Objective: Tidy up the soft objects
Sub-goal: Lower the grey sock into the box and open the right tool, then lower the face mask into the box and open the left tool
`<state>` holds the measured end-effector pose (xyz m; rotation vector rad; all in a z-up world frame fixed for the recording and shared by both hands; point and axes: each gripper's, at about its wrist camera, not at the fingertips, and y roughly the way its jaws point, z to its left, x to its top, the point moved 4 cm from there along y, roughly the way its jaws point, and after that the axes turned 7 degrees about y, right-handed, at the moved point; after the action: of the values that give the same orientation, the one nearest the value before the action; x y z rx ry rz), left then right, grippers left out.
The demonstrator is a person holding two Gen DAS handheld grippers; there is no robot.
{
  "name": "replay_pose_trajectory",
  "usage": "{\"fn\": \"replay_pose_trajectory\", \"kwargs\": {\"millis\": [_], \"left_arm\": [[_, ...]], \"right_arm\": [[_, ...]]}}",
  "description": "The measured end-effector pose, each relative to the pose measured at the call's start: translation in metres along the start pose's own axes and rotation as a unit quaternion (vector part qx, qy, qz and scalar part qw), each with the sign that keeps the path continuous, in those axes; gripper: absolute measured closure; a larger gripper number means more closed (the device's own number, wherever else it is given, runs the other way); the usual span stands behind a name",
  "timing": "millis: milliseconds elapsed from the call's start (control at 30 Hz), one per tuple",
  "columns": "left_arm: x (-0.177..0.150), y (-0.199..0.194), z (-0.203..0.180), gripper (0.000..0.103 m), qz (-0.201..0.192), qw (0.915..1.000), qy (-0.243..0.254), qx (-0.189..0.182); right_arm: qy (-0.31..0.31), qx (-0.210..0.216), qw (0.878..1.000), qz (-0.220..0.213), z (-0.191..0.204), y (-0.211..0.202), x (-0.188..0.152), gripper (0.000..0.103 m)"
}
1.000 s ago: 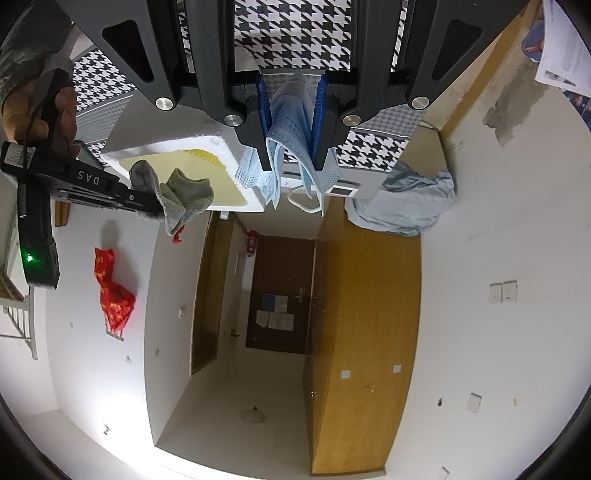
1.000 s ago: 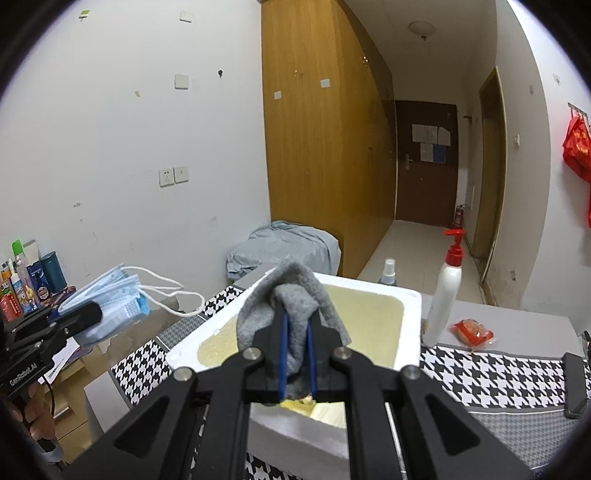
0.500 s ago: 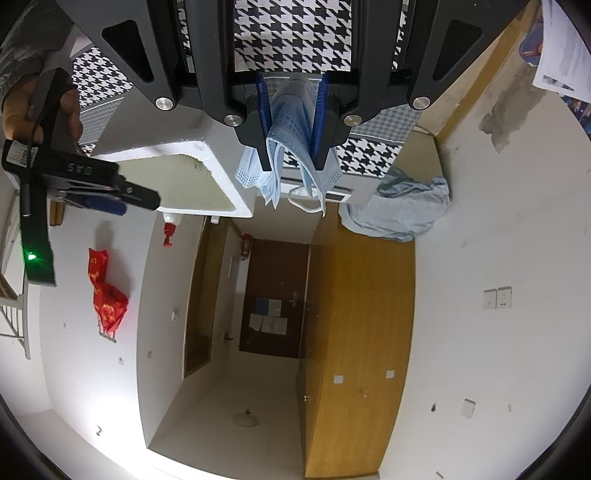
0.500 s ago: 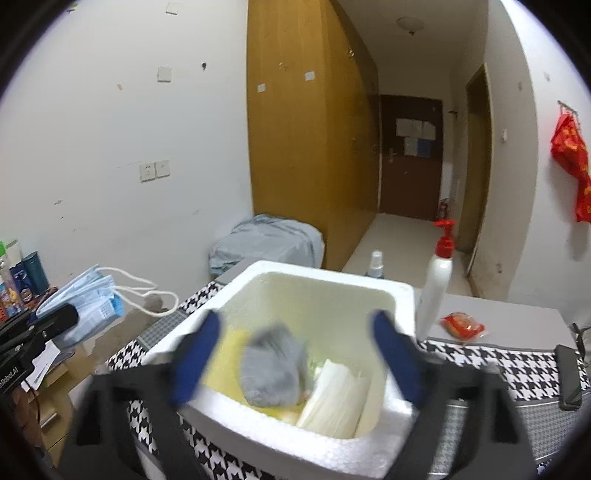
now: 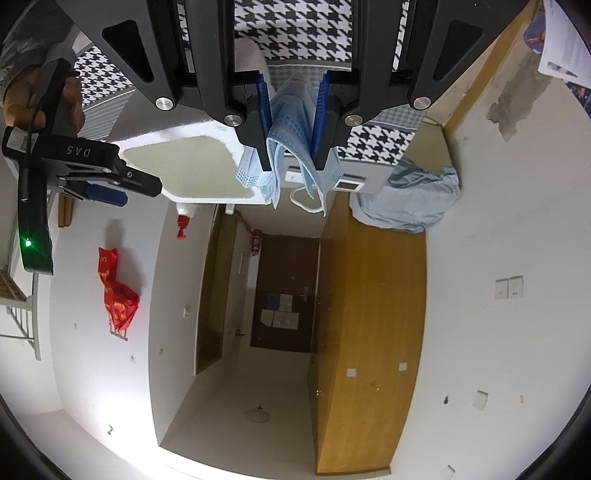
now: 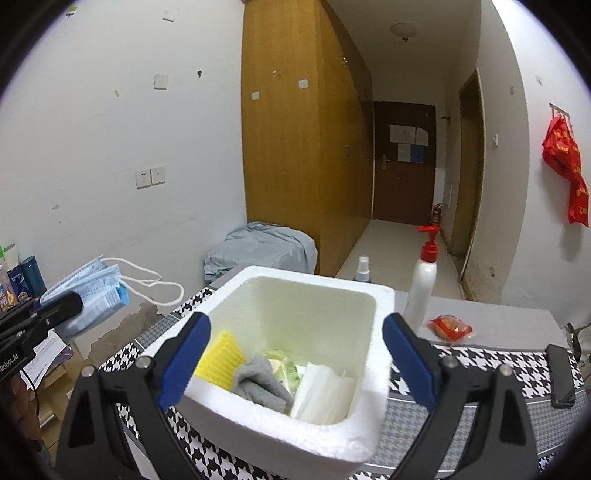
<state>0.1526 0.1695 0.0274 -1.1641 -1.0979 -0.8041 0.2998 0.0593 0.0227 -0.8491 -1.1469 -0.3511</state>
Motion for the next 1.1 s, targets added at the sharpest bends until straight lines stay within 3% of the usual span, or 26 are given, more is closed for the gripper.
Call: {"fn": "replay_pose_trajectory", "kwargs": {"millis": [567, 1100], "left_arm": [[0.024, 0.018, -0.039, 0.082, -0.013, 0.9979, 0.035, -0.053], [0.03, 0.055, -0.082, 0.082, 0.011, 0.9939, 0.057, -0.094]], "right_arm": [[0.017, -0.033, 0.999, -0.028, -0.037, -0.035, -0.006, 0.0], [0.043, -0.068, 0.996, -0.035, -0.08, -0.062, -0.018, 0.0]]}}
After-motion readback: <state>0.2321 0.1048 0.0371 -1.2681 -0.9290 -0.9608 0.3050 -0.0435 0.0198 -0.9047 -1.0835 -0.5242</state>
